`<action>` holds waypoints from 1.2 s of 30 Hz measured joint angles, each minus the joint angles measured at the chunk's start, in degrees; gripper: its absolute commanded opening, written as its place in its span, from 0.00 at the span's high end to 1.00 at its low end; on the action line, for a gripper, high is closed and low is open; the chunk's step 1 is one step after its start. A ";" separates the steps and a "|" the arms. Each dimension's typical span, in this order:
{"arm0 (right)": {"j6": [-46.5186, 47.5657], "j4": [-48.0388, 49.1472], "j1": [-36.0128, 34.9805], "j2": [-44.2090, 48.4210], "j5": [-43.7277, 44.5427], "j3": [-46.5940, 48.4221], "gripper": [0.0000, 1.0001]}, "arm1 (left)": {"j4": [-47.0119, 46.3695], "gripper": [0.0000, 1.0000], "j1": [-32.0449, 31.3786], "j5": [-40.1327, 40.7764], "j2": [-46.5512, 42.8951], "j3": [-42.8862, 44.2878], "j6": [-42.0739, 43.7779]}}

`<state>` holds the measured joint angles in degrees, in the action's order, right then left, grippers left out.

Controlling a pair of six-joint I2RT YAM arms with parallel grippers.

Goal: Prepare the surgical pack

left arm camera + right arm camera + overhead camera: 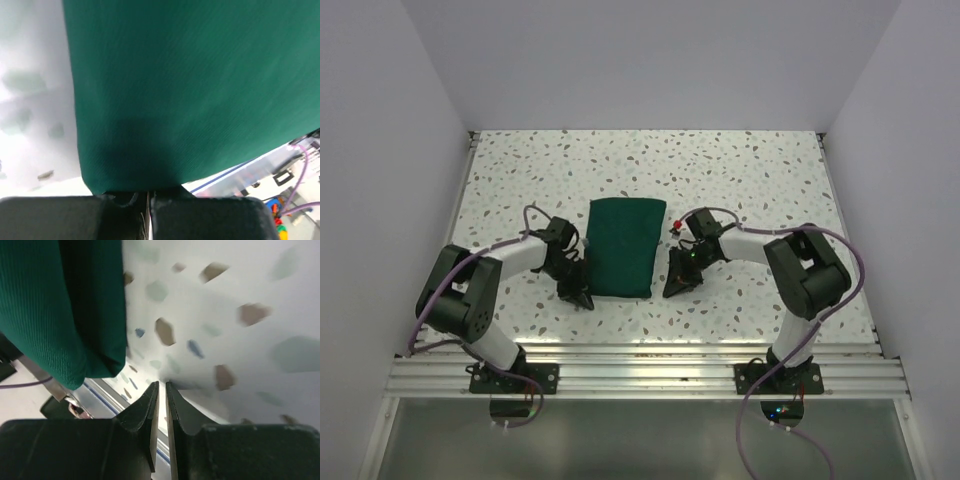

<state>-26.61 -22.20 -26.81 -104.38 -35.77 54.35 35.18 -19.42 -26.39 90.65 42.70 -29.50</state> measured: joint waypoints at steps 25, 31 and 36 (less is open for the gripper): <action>-5.22 -4.02 -3.23 13.70 15.61 -2.08 0.62 | -2.69 0.61 18.53 8.39 18.08 31.71 3.63; -3.19 -12.55 -2.32 14.53 25.90 3.06 0.01 | -3.19 0.41 18.32 8.85 -7.28 13.97 4.26; -3.15 -15.98 -0.92 15.30 28.57 6.01 0.01 | -3.37 0.01 16.72 7.96 -15.80 7.34 6.32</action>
<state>-29.76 -38.17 -27.73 -89.08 -7.20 60.36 31.81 -2.70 -18.44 74.85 50.04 -23.18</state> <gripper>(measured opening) 0.987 0.981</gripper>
